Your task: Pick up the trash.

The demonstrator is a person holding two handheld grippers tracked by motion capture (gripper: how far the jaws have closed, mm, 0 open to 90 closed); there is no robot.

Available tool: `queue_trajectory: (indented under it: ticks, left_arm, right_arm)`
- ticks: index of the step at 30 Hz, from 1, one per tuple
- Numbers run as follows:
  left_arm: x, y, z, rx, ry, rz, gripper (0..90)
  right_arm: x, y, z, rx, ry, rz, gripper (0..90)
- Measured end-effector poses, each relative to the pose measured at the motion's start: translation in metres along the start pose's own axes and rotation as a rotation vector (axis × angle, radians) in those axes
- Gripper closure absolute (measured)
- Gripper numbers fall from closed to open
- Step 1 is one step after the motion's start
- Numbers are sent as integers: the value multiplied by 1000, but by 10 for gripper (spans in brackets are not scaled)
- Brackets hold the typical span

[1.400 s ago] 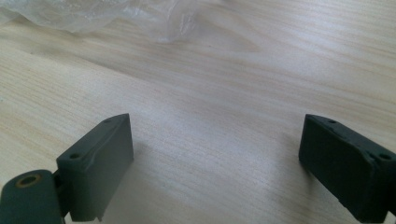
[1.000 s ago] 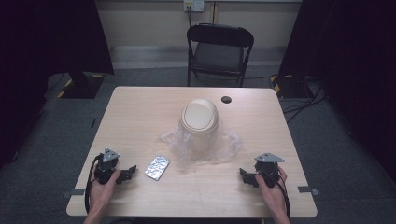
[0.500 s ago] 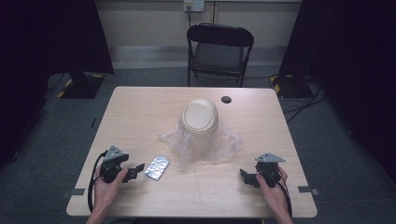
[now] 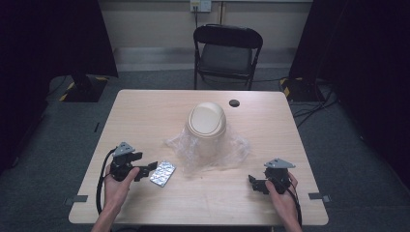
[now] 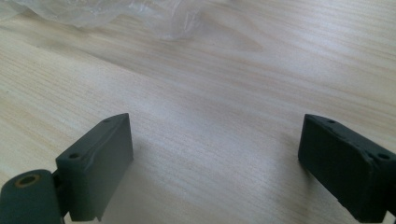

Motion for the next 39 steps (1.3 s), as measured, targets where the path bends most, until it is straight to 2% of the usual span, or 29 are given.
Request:
queue_trajectory:
  ticks: [5, 6, 7, 10, 13, 16, 20, 26, 28, 30, 31, 32, 36, 37, 39]
  left_arm:
    - [-4, 10, 22, -12, 27, -51, 210]
    - [-7, 13, 29, -26, 34, -48, 206]
    - [-7, 13, 29, -26, 34, -48, 206]
    - [-15, 18, 41, -41, 36, -69, 198]
    - [-25, 25, 54, -55, 33, -109, 191]
    - [-33, 29, 65, -45, 53, -141, 164]
    - [-37, 30, 82, -60, 70, -140, 158]
    - [-41, 31, 104, -59, 110, -146, 164]
    - [-44, 30, 109, -94, 89, -137, 165]
    - [-49, 31, 119, -99, 87, -153, 165]
    - [-49, 31, 119, -99, 87, -153, 165]
    - [-53, 32, 128, -115, 97, -157, 165]
    - [-62, 35, 138, -129, 88, -186, 160]
    - [-65, 36, 140, -150, 74, -185, 159]
    - [-73, 38, 144, -166, 70, -184, 160]
  right_arm:
    - [0, 0, 0, 0, -1, 0, 93]
    - [0, 0, 0, 0, -1, 0, 93]
    - [0, 0, 0, 0, -1, 0, 93]
    - [0, 0, 0, 0, -1, 0, 93]
    - [0, 0, 0, 0, -1, 0, 93]
    - [0, 0, 0, -1, -1, 0, 93]
    - [0, 0, 0, -1, -1, 0, 93]
    - [0, 0, 0, -7, -2, -3, 93]
    - [0, 0, 0, -7, -3, -3, 93]
    - [0, 0, 0, -7, -3, -3, 93]
    - [0, 0, 0, -7, -3, -3, 93]
    - [0, 0, 0, -7, -3, -3, 93]
    - [0, 0, 0, -7, -2, -3, 93]
    - [0, 0, 0, -7, -3, -3, 93]
    - [0, 0, 0, -7, -2, -3, 93]
Point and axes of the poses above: each handheld gripper's, and its own axes: x roughly backward along the jaws, z roughly out of its top, y roughly to its right, the point moved 5 cm from there along -x, roughly forward along the jaws, and after that the axes turned 2 degrees about y, right-handed, at the moved point
